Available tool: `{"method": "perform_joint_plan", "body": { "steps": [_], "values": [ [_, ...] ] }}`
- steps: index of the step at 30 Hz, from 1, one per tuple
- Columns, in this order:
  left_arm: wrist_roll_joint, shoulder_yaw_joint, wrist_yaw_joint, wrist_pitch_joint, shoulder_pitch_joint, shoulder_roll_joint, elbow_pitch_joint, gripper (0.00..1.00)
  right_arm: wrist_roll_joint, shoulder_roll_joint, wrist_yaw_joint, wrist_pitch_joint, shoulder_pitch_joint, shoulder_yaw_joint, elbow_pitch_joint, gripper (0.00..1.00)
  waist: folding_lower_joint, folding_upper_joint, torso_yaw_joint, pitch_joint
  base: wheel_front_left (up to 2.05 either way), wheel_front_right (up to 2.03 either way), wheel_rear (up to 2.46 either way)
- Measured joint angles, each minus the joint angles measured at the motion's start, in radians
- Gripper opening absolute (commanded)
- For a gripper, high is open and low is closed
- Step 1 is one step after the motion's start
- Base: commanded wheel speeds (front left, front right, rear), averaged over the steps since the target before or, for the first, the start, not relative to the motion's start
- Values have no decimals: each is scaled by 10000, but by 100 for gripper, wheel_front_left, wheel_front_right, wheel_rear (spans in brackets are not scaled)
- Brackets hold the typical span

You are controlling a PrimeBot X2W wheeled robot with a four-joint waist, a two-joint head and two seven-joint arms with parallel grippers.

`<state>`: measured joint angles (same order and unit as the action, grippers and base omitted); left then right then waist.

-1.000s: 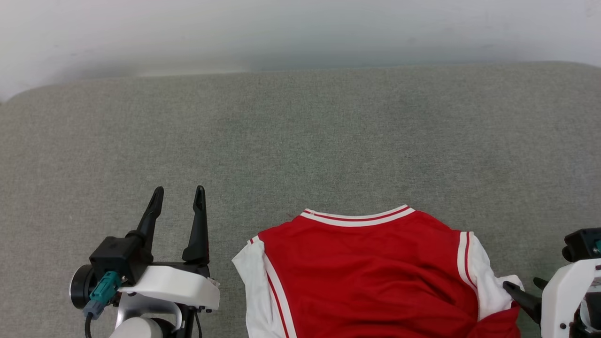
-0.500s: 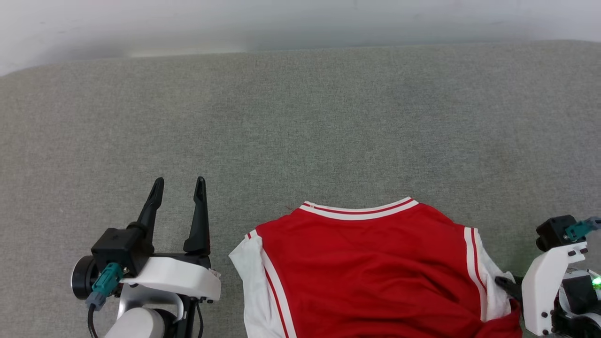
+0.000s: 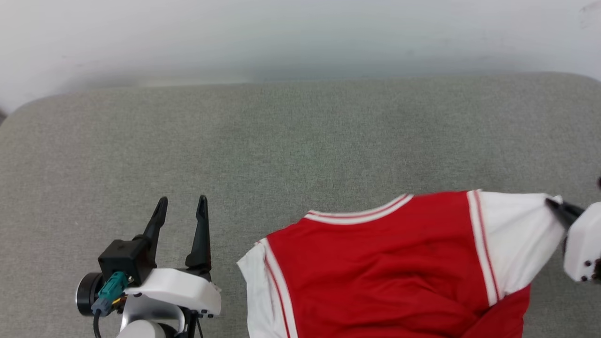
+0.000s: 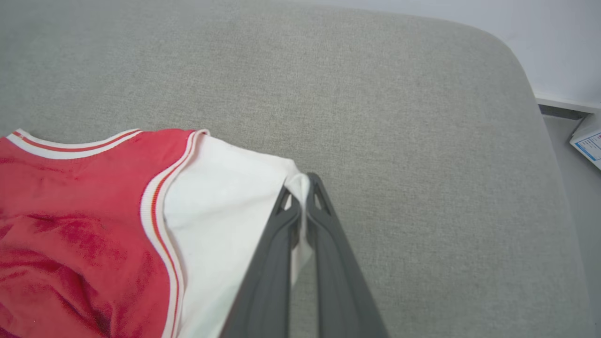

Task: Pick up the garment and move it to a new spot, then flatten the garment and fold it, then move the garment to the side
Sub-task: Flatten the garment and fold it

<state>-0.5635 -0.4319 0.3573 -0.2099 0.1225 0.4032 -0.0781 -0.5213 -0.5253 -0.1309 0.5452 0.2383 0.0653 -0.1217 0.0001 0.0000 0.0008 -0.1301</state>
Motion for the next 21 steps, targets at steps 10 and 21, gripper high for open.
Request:
{"method": "perform_joint_plan", "body": {
  "steps": [10, 21],
  "values": [
    [-360, -757, -736, 2851, 34, 1363, -337, 100, 602, 792, 0, 0, -851, -1584, 539, 0, -1, 0, 89, 580, 0, 0, 0],
    [-359, -2746, -2865, 7030, 2660, 1810, 127, 100, 711, 1461, 0, 255, -825, -1532, 1160, 0, -1, 0, -149, -100, 0, 0, 0]
  ]
}}
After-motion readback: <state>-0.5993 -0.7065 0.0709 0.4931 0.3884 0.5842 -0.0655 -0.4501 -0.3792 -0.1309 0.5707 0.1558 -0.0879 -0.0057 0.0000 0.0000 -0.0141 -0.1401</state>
